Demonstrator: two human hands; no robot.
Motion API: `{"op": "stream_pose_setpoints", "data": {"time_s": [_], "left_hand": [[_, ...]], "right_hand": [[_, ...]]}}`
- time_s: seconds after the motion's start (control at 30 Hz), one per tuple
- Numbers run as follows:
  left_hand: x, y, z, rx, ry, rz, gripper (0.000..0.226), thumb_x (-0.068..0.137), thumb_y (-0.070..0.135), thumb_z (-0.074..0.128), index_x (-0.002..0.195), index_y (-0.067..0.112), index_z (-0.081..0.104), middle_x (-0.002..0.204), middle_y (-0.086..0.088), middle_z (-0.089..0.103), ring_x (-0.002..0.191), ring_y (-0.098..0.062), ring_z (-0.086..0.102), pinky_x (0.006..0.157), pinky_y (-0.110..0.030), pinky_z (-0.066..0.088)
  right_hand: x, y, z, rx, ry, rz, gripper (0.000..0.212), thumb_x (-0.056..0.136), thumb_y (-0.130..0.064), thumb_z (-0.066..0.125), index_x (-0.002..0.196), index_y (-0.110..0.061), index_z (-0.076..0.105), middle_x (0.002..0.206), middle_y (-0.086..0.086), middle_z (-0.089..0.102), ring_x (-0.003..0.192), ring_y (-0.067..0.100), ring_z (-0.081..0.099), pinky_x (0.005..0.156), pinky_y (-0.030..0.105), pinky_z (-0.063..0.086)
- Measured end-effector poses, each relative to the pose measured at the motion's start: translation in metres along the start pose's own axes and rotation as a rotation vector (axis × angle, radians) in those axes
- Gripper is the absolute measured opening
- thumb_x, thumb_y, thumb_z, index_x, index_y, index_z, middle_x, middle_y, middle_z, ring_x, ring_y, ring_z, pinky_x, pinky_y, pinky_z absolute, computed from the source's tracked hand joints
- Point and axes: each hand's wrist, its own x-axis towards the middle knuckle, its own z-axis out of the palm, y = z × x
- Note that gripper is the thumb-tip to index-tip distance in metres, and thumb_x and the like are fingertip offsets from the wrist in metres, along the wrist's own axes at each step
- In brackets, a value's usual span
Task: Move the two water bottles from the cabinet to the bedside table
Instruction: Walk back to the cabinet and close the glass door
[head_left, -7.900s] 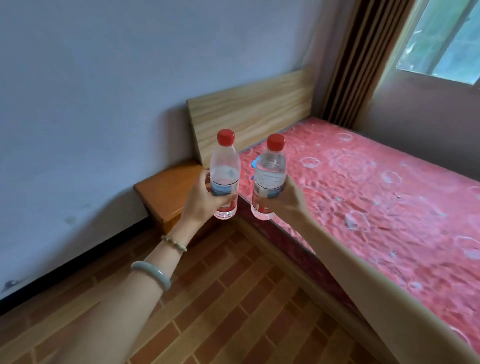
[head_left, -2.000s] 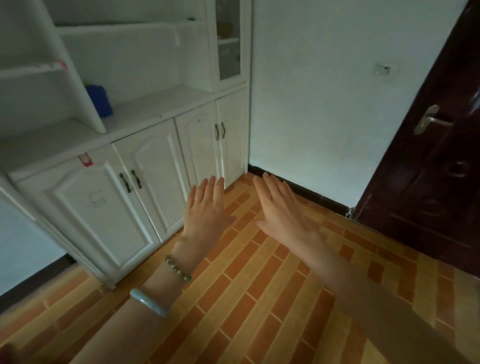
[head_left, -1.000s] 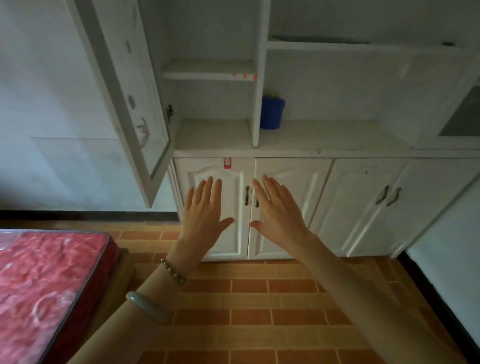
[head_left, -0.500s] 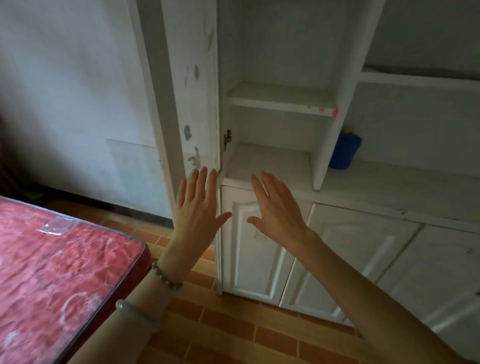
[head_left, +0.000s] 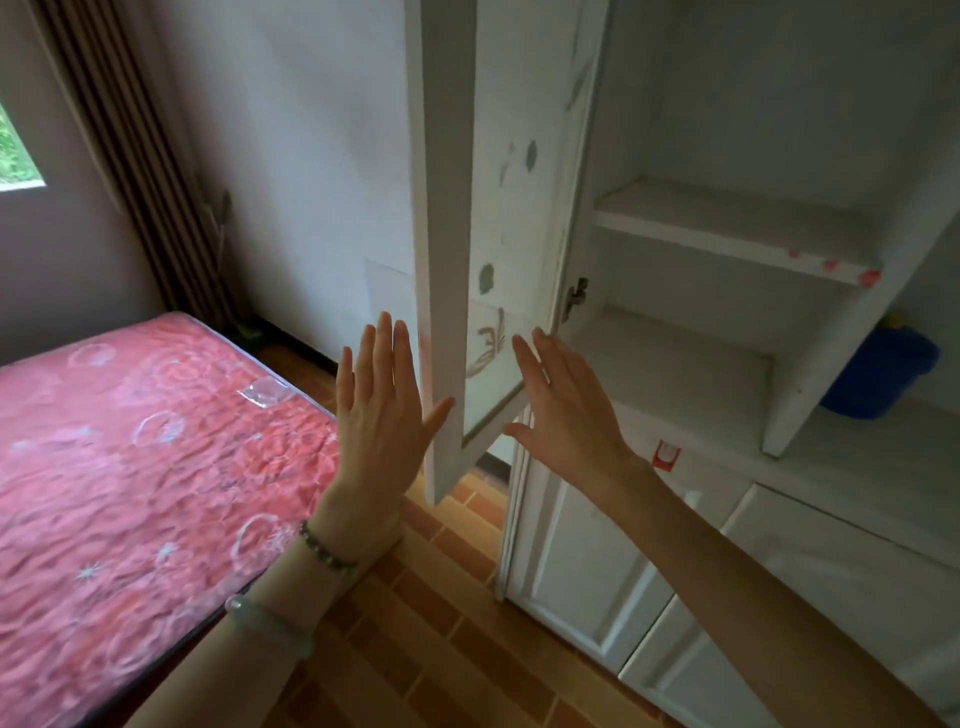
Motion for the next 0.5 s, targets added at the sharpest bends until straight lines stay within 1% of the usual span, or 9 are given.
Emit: {"op": "stream_pose_setpoints", "data": {"time_s": [0.07, 0.13, 0.23, 0.3, 0.4, 0.5], "left_hand": [[0.002, 0.002, 0.004, -0.021, -0.021, -0.024, 0.082, 0.086, 0.059, 0.033, 0.142, 0.001, 0.019, 0.149, -0.023, 0.025, 0.138, -0.037, 0.023, 0.11, -0.057, 0.024], [0.003, 0.005, 0.008, -0.055, -0.038, -0.031, 0.083, 0.086, 0.06, 0.032, 0.143, 0.001, 0.017, 0.15, -0.022, 0.024, 0.139, -0.036, 0.021, 0.111, -0.057, 0.021], [0.002, 0.008, 0.011, -0.118, -0.046, -0.04, 0.089, 0.084, 0.061, 0.041, 0.143, 0.001, 0.013, 0.151, -0.022, 0.023, 0.139, -0.035, 0.02, 0.112, -0.055, 0.018], [0.0, 0.007, 0.013, -0.165, -0.064, -0.028, 0.092, 0.083, 0.059, 0.046, 0.145, 0.002, 0.01, 0.152, -0.02, 0.019, 0.141, -0.034, 0.017, 0.113, -0.053, 0.019], [-0.003, 0.007, 0.014, -0.194, -0.073, 0.019, 0.091, 0.084, 0.058, 0.045, 0.145, 0.002, 0.008, 0.153, -0.02, 0.017, 0.141, -0.033, 0.018, 0.112, -0.053, 0.023], [-0.007, 0.022, 0.015, -0.244, -0.049, 0.06, 0.087, 0.087, 0.046, 0.054, 0.145, 0.004, 0.005, 0.152, -0.021, 0.019, 0.139, -0.035, 0.022, 0.11, -0.056, 0.027]], "right_hand": [[0.0, 0.004, 0.001, -0.005, -0.003, -0.024, 0.091, 0.085, -0.039, 0.063, 0.147, -0.012, 0.002, 0.157, 0.015, 0.005, 0.145, 0.03, 0.004, 0.117, 0.041, 0.008], [0.001, 0.008, 0.0, 0.002, 0.003, -0.036, 0.091, 0.084, -0.039, 0.065, 0.147, -0.012, 0.005, 0.157, 0.015, 0.008, 0.145, 0.031, 0.007, 0.117, 0.042, 0.01], [-0.001, 0.016, -0.003, 0.016, -0.002, -0.046, 0.091, 0.082, -0.041, 0.065, 0.147, -0.011, 0.008, 0.157, 0.016, 0.01, 0.144, 0.032, 0.009, 0.117, 0.044, 0.012], [-0.006, 0.022, -0.005, 0.025, -0.006, -0.051, 0.091, 0.082, -0.04, 0.065, 0.147, -0.009, 0.01, 0.156, 0.017, 0.011, 0.144, 0.033, 0.01, 0.117, 0.045, 0.014], [-0.015, 0.03, -0.008, 0.037, -0.001, -0.046, 0.09, 0.081, -0.04, 0.067, 0.146, -0.007, 0.014, 0.155, 0.02, 0.014, 0.143, 0.036, 0.014, 0.116, 0.048, 0.017], [-0.024, 0.044, -0.013, 0.018, 0.025, -0.018, 0.09, 0.08, -0.04, 0.068, 0.146, -0.008, 0.015, 0.154, 0.019, 0.017, 0.143, 0.035, 0.016, 0.116, 0.05, 0.019]]}}
